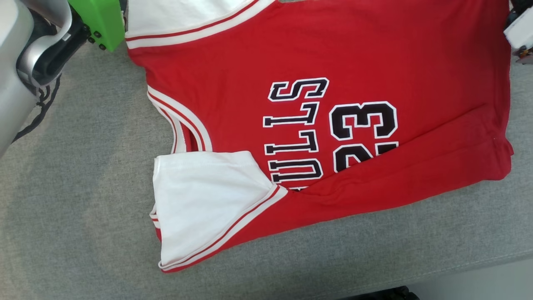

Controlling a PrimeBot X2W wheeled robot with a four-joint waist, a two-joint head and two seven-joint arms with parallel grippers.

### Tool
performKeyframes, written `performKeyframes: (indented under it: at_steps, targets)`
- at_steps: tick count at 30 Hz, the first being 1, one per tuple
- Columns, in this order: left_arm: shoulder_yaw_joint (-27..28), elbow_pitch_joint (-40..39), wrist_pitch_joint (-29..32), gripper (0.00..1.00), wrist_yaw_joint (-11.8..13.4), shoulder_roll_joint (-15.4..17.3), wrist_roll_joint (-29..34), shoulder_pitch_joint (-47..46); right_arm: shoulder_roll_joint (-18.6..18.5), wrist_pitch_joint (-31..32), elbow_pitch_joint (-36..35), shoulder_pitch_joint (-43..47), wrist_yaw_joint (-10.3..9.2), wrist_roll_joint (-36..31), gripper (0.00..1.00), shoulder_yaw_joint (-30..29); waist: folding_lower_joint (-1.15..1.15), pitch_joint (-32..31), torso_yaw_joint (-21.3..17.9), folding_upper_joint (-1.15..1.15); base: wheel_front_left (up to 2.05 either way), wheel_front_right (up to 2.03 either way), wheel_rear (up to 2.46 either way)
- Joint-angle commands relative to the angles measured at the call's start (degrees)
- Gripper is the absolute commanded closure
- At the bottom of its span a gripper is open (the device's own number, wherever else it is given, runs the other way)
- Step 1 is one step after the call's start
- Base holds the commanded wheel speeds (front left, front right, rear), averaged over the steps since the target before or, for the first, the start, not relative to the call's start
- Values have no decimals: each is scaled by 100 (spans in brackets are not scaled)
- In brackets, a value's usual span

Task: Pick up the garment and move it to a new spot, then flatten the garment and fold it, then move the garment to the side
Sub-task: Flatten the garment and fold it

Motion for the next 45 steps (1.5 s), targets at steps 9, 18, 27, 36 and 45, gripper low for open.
performKeyframes:
  at_steps: [9, 18, 27, 36, 45]
  targets:
    - [110, -278, -797, 100, -2, 259, -599, -126, -219, 274, 391, 17, -9, 769, 100, -712, 0, 51, 269, 0, 0, 0, 0]
    - [61, -669, -1034, 100, -2, 396, -1430, 131, -328, 257, -39, 267, -9, 767, 100, -583, 0, -21, 294, 0, 0, 0, 0]
    - [34, -1730, -1242, 100, -2, 1125, -2066, 864, -589, 271, -695, 904, -9, 961, 100, -545, 0, -156, 244, 0, 0, 0, 0]
    - [-134, -2972, -1485, 100, 108, 1939, -2347, 1933, -816, 127, -1130, 1652, -9, 935, 100, -504, 0, -256, 271, 0, 0, 0, 0]
    - [-333, -3751, -1693, 100, 444, 2209, -2293, 2820, -922, -11, -1358, 2282, -9, 1049, 100, -574, 0, -376, 311, 0, 0, 0, 0]
